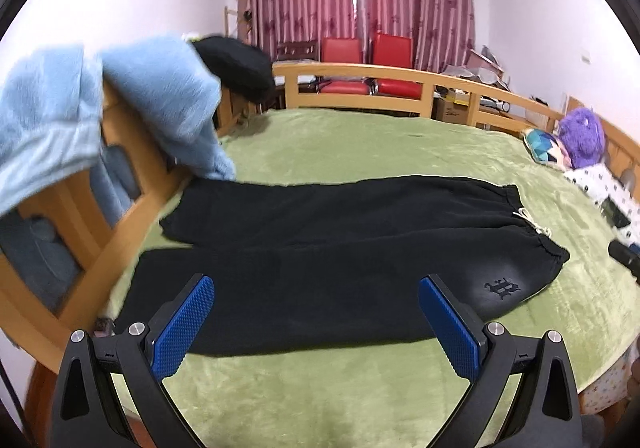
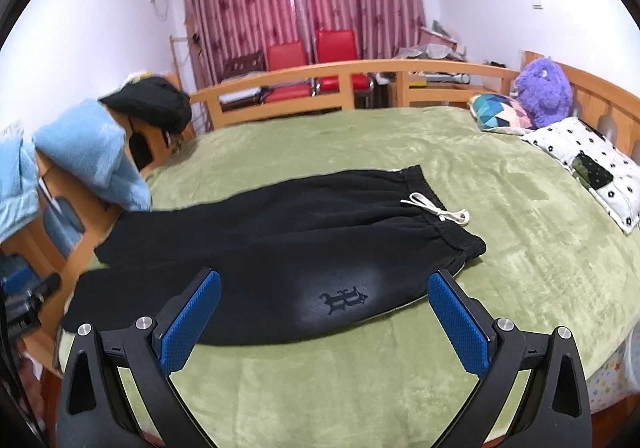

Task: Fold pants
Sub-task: 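Grasp the sweatpants leg edges with both tools and lift them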

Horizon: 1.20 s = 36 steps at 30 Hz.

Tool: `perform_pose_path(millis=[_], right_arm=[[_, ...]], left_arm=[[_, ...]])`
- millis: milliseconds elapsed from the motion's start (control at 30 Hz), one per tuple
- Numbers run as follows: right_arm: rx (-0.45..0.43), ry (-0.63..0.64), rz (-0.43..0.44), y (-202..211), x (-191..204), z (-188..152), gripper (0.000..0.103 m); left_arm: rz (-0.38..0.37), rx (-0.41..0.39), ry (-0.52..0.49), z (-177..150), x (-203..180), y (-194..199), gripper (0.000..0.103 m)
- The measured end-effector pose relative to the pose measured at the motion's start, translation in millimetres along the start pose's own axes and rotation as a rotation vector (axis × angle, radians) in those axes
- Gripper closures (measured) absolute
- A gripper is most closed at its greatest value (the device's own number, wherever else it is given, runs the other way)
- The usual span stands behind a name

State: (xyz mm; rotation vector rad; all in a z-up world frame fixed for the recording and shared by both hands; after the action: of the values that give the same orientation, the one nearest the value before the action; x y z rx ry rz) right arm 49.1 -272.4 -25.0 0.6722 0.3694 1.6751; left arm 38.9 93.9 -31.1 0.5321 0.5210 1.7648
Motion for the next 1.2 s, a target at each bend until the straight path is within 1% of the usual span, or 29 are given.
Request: perform_pose_path(millis=[33,100,133,167,200,267,367,400,467,500,533,567,633,700,767,867,933,1000,1067,1200], right_arm=[[0.009,0.011,-0.015,-4,-6,-2,0.007],[0.028,0.015,-0.013,-14,-18,-6,0.008],[0.043,0.005,-0.009,-22,-25,-10,0.009],[0.06,-0.013,-0.008,-31,-35,-14,0.012],[0.069,-0.024,-0.007,-37,-40,-16,0.014],[0.08,-0.053,-0.006,-55,-55,-25,0.016],[0.104,-0.086,-0.025,-84,-75,-44,0.019],[0.122,-0.097,-0.028,-95,-82,-53,0.022],[0.157,-0.126,-0.037,-116,-94,-70,0.022],[0.176,-0.141,-0.041,-127,-100,-79,0.023],[0.197,-0.159,-0.045,-137,-106,-89,0.024],[0.208,-0.171,-0.048,-143,-110,-95,0.027],[0.225,-0.203,-0.052,-156,-120,-106,0.027],[0.212,-0.252,-0.044,-161,-130,-113,0.027],[0.192,-0.296,-0.025,-164,-137,-114,0.027],[0.18,-0.347,0.002,-172,-145,-114,0.027],[0.197,-0.376,0.017,-183,-147,-115,0.027],[0.205,-0.399,0.04,-192,-145,-114,0.027],[0.2,-0.412,0.072,-199,-142,-112,0.027],[0.207,-0.423,0.098,-215,-138,-109,0.027]], left_arm=[[-0.006,0.011,0.019,-2,7,-5,0.0],[-0.011,0.035,0.054,-9,25,-22,0.0],[-0.01,0.044,0.065,-13,31,-29,0.001],[-0.008,0.053,0.075,-18,36,-37,0.002],[-0.004,0.066,0.086,-24,43,-48,0.003],[-0.004,0.093,0.101,-35,51,-65,0.005],[-0.012,0.151,0.113,-60,58,-96,0.006],[-0.014,0.169,0.116,-67,59,-105,0.008],[-0.018,0.224,0.129,-84,61,-129,0.011],[-0.028,0.245,0.14,-92,61,-138,0.015],[-0.043,0.267,0.154,-99,61,-147,0.016],[-0.068,0.301,0.177,-109,60,-159,0.018],[-0.112,0.341,0.212,-122,56,-176,0.024],[-0.158,0.35,0.252,-130,51,-186,0.026],[-0.179,0.345,0.289,-133,47,-195,0.026],[-0.164,0.339,0.334,-134,45,-207,0.026],[-0.152,0.374,0.377,-138,47,-219,0.025],[-0.156,0.367,0.415,-140,48,-215,0.026],[-0.154,0.368,0.415,-145,49,-209,0.025],[-0.162,0.392,0.427,-157,49,-205,0.025]])
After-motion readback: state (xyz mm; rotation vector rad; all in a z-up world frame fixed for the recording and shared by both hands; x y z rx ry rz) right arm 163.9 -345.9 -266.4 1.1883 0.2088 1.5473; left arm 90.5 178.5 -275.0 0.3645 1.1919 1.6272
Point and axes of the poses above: each gripper's, at about its wrist camera, not at the fingertips, and y roughly against the way its jaws point, x to its left, z to its top, the point moved 6 cm from there along -y, roughly the way its jaws point, and after that the axes turned 10 degrees about z, right-handed, at the moved point
